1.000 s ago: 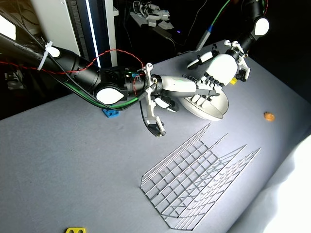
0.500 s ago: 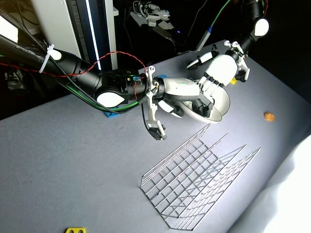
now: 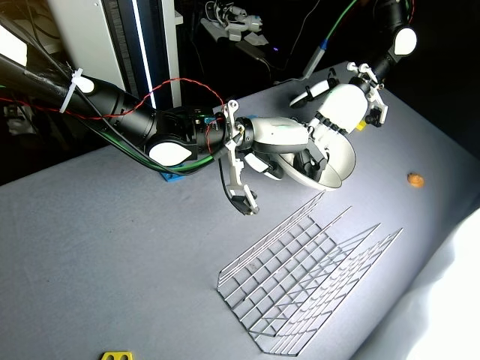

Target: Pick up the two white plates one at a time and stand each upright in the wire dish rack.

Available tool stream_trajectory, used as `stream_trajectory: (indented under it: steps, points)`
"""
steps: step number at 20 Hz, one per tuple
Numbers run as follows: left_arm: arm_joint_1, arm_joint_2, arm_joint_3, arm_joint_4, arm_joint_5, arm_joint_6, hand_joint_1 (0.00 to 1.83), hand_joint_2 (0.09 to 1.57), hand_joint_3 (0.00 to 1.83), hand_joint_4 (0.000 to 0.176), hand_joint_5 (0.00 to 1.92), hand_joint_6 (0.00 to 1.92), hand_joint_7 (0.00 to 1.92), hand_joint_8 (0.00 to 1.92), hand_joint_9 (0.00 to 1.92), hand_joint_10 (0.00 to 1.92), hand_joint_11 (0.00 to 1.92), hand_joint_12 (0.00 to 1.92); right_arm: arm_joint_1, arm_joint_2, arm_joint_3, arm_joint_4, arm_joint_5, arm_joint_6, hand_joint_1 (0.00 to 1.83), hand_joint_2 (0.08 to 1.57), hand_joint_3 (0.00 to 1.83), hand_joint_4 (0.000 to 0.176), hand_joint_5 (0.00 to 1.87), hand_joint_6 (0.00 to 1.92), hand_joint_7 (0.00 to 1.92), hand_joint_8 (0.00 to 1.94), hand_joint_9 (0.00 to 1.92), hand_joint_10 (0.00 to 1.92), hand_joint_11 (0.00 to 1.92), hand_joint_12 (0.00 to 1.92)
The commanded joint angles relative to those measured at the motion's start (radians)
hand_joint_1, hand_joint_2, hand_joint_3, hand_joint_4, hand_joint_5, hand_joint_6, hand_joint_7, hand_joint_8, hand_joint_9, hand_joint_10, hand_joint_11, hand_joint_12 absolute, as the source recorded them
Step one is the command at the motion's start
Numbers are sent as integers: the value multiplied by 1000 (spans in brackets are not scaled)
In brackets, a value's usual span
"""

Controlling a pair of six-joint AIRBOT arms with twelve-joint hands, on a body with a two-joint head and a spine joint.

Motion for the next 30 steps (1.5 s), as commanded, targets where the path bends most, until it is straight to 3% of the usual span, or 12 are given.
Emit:
stream_trajectory:
  steps: [1,9,16,19,30]
  points:
    - [-17,20,5,-75,-60,-11,0,1126,5,0,0,0,0,0,0,0,0,0,8,1,-1,6,111,-1,1229,1090,0,26,1019,967,1077,786,1204,9,804,763]
    - [-77,100,10,-73,-91,-91,0,1120,2,0,0,0,0,0,0,0,0,0,15,2,-3,6,140,-5,1215,1114,2,30,958,1041,1031,886,1199,2,766,810]
    - [-112,172,22,-13,-106,-137,0,1120,1,0,0,0,0,0,0,0,0,0,27,4,-10,7,163,-5,1209,1123,2,33,947,1054,1002,939,1188,1,739,879]
    - [-134,197,26,7,-113,-165,0,1124,3,0,0,0,0,0,0,0,0,0,50,24,-44,26,170,-4,1222,1100,0,32,992,975,1059,853,1209,7,762,863]
    - [-204,241,45,86,-117,-236,0,1124,3,0,0,0,0,0,0,0,0,0,116,115,-184,46,171,16,1214,1114,1,35,976,1013,1013,917,1185,5,718,909]
